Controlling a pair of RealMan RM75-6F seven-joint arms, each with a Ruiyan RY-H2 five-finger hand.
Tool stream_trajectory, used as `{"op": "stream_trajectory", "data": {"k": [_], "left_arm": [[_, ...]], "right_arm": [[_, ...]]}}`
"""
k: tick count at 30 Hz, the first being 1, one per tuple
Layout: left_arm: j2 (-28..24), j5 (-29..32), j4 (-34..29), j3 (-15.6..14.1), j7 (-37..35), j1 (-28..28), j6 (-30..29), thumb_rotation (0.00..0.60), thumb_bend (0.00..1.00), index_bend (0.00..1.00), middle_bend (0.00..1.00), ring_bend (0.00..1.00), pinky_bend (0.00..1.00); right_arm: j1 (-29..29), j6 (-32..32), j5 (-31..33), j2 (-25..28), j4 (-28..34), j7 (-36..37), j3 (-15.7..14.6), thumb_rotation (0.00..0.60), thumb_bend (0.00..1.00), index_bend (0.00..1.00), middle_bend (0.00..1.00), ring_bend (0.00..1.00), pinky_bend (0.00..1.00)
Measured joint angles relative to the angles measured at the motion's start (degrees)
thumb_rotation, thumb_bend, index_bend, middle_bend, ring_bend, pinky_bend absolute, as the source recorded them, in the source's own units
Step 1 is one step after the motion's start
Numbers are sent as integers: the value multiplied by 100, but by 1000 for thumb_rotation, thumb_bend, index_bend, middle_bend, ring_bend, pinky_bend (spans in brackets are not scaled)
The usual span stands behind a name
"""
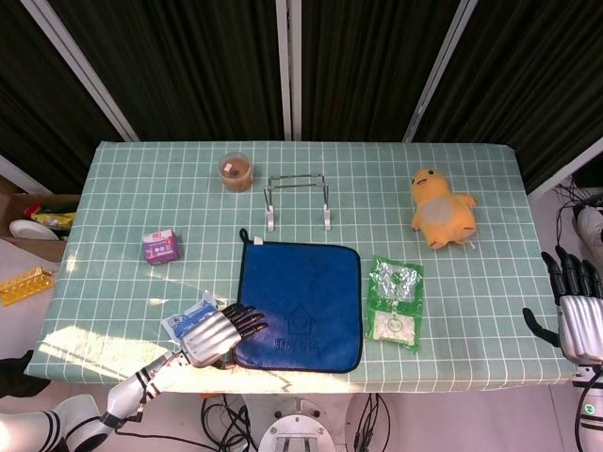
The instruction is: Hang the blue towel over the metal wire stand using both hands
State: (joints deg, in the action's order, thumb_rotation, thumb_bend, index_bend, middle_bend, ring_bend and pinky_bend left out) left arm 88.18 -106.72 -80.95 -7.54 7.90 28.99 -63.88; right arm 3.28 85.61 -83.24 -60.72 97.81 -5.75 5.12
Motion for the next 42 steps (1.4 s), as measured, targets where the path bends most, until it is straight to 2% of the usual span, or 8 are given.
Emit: {"op": "stream_trajectory", "data": {"k": [13, 23, 33, 42], "left_arm": [[156, 36, 86, -154, -142, 93, 45, 593, 176, 287, 157, 140, 226], [226, 66, 129, -198, -204, 158, 4, 600, 353, 440, 155, 140, 227], [231, 151, 75, -235, -319, 173, -35, 600, 412, 535, 159, 140, 231], [335, 157, 76, -156, -511, 143, -316, 600, 421, 664, 221, 185, 304]], "right_arm": [[-2, -34, 52, -24, -143, 119, 4, 600, 249, 0, 0, 0, 0], [13, -92, 89, -56, -232, 184, 0, 600, 267, 0, 0, 0, 0], [32, -175, 134, -77, -207, 121, -21, 600, 273, 0, 0, 0, 0], [80, -169, -64, -129, -327, 259, -51, 600, 273, 0, 0, 0, 0]]}}
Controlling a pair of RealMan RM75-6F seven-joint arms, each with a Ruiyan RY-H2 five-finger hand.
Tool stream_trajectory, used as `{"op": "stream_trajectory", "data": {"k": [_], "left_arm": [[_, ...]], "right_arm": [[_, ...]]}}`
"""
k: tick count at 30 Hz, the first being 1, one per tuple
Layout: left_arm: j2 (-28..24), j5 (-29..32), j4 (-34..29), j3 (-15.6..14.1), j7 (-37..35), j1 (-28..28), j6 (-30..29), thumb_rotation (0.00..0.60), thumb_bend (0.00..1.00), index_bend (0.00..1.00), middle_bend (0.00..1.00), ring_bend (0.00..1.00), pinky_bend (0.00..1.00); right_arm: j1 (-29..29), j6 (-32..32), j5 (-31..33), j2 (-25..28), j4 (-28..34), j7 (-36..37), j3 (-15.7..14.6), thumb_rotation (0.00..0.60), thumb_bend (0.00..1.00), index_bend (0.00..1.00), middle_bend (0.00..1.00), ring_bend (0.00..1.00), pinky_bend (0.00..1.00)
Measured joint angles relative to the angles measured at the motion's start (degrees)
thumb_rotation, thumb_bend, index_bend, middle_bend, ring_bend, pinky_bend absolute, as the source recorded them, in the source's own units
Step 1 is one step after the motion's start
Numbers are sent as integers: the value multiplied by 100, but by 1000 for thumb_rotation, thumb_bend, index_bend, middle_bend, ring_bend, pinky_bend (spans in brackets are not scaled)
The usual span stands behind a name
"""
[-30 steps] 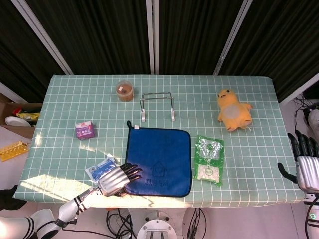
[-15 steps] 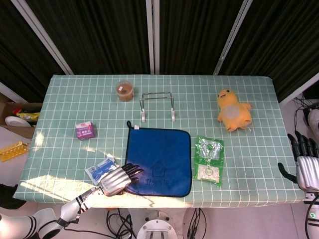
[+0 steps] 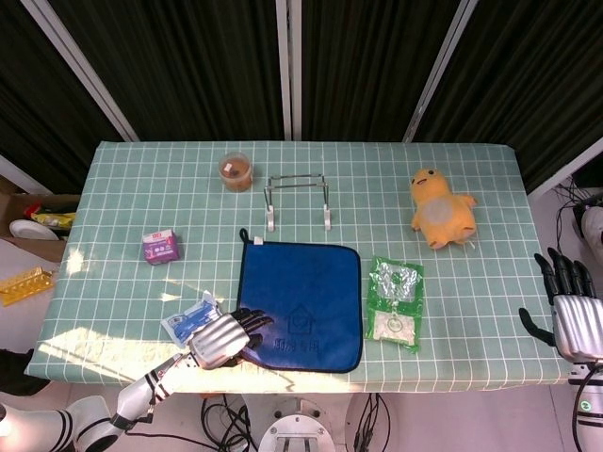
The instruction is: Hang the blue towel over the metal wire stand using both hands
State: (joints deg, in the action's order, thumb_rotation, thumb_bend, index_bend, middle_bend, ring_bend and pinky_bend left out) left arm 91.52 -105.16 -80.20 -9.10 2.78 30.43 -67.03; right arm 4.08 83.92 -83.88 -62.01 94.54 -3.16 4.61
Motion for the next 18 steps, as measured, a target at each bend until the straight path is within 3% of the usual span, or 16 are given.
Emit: {"op": "stream_trajectory", "data": {"k": [9, 18], "left_arm": [[-61, 85, -185, 167, 39, 123, 33, 600, 420, 717, 231, 186, 306], [-413, 593, -845, 717, 282, 416, 355, 600, 419, 723, 231, 186, 306]], "right_arm": [[88, -102, -263, -209, -282, 61, -122, 600, 274, 0, 0, 0, 0], [372, -568, -850, -721, -691, 331, -500, 600, 224, 31, 0, 0, 0]]}}
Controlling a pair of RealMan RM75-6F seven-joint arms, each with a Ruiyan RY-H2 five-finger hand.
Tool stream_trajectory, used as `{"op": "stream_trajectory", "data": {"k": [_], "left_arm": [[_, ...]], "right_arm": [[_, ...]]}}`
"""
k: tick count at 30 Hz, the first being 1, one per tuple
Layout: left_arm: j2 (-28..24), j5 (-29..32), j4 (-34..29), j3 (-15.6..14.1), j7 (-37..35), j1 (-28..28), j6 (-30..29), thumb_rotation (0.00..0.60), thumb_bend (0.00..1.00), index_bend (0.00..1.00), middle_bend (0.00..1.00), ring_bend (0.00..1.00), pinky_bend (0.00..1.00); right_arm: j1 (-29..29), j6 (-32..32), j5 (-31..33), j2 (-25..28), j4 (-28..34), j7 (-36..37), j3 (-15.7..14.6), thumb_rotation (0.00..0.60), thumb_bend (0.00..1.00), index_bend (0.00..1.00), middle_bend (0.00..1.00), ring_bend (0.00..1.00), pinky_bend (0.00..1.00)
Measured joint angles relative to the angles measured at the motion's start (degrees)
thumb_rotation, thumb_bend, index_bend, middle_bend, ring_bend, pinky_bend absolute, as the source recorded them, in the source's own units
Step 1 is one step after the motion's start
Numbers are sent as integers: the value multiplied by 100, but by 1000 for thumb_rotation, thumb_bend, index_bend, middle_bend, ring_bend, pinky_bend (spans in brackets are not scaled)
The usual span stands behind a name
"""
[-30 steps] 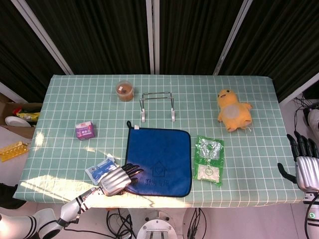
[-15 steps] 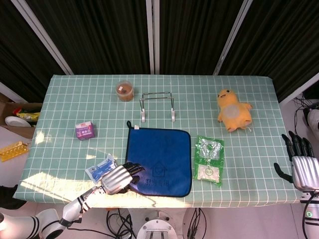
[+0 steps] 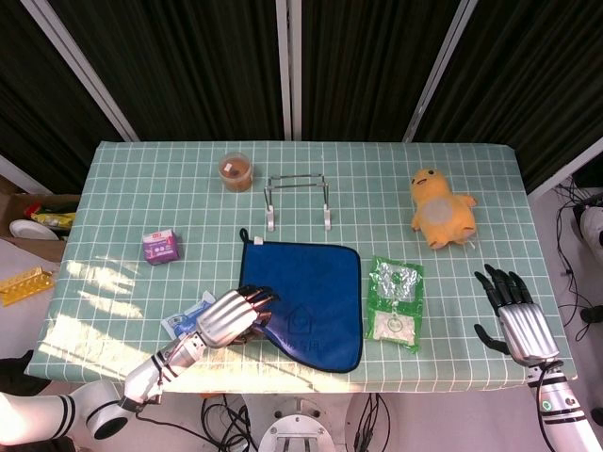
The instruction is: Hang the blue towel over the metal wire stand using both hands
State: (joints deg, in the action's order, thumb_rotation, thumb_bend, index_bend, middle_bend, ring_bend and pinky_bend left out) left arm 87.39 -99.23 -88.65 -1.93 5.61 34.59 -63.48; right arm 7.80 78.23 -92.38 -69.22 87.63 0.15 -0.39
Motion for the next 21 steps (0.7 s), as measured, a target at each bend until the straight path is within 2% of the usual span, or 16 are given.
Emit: {"op": "stream_trajectory", "data": {"k": [12, 21], "left_arm": [[-282, 708, -588, 660, 789, 357, 374, 600, 419, 733, 231, 186, 306], [-381, 1200, -768, 862, 954, 533, 616, 600, 419, 733, 231, 186, 306]], "right_arm": [[514, -593, -671, -404, 369, -190, -320, 600, 205, 0, 0, 0, 0], [788, -1076, -771, -953, 622, -739, -411, 600, 158, 0, 0, 0, 0]]}}
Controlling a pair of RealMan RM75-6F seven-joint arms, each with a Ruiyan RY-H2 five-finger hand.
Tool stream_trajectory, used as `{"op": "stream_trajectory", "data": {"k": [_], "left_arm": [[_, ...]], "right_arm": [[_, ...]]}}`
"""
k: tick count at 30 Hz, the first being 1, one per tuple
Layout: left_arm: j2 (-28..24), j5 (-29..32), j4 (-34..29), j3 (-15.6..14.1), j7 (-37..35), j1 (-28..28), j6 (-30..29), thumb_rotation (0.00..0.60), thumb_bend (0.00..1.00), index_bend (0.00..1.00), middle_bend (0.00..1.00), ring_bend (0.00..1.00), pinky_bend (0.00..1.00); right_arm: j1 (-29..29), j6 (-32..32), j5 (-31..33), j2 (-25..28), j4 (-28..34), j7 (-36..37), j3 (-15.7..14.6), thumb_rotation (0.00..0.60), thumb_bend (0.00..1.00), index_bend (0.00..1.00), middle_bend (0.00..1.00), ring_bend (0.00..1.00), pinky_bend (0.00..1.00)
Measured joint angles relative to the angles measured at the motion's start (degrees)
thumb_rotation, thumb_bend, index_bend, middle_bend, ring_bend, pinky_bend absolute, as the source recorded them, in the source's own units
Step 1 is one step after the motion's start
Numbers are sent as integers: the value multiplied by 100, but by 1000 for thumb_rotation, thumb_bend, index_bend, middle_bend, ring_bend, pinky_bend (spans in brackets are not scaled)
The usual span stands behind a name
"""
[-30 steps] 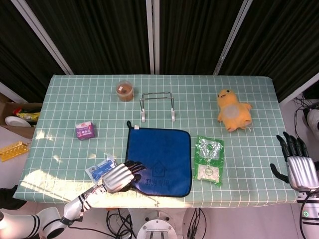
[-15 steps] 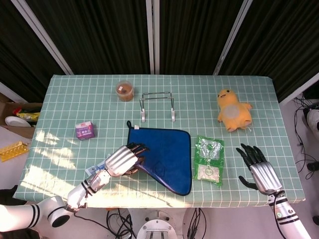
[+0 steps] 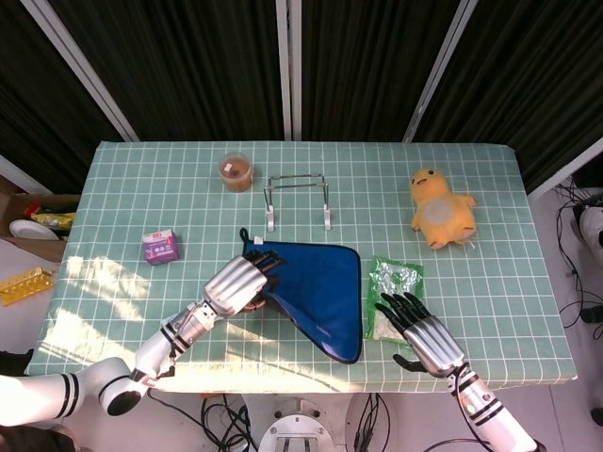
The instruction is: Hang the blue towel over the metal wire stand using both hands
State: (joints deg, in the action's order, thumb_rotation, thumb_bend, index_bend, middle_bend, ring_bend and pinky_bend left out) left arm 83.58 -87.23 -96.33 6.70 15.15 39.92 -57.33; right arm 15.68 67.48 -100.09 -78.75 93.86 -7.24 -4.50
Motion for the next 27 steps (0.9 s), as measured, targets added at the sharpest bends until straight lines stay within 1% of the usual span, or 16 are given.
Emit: {"op": "stream_trajectory", "data": {"k": [4, 8, 13, 16, 21, 24, 27], "left_arm": [[2, 98, 10, 22, 31, 46, 28, 600, 419, 733, 231, 186, 306], [8, 152, 12, 39, 60, 87, 22, 600, 419, 733, 231, 186, 306], [9, 200, 12, 19, 74, 108, 11, 600, 419, 733, 231, 186, 306], [5, 217, 17, -2, 92, 111, -1, 600, 419, 733, 231, 186, 306], [-5, 271, 15, -21, 124, 112, -26, 600, 419, 734, 231, 186, 306], [-22, 294, 1, -29, 153, 117, -38, 600, 419, 735, 231, 186, 306], [-29, 328, -2, -28, 146, 125, -43, 600, 419, 736, 231, 186, 306]], "right_arm": [[86, -70, -69, -257, -9, -13, -42, 600, 152, 0, 0, 0, 0], [133, -66, -138, -548, -146, 22, -70, 600, 151, 0, 0, 0, 0], [153, -16, -167, -982, -451, 37, -84, 600, 153, 0, 0, 0, 0], [144, 81, -177, -1268, -700, 34, -69, 600, 173, 2, 0, 0, 0], [148, 276, -225, -1679, -1127, 126, -45, 600, 176, 90, 0, 0, 0], [202, 297, -229, -1784, -1226, 166, -32, 600, 176, 124, 0, 0, 0], [226, 316, -212, -1844, -1294, 196, -26, 600, 176, 180, 0, 0, 0]]}}
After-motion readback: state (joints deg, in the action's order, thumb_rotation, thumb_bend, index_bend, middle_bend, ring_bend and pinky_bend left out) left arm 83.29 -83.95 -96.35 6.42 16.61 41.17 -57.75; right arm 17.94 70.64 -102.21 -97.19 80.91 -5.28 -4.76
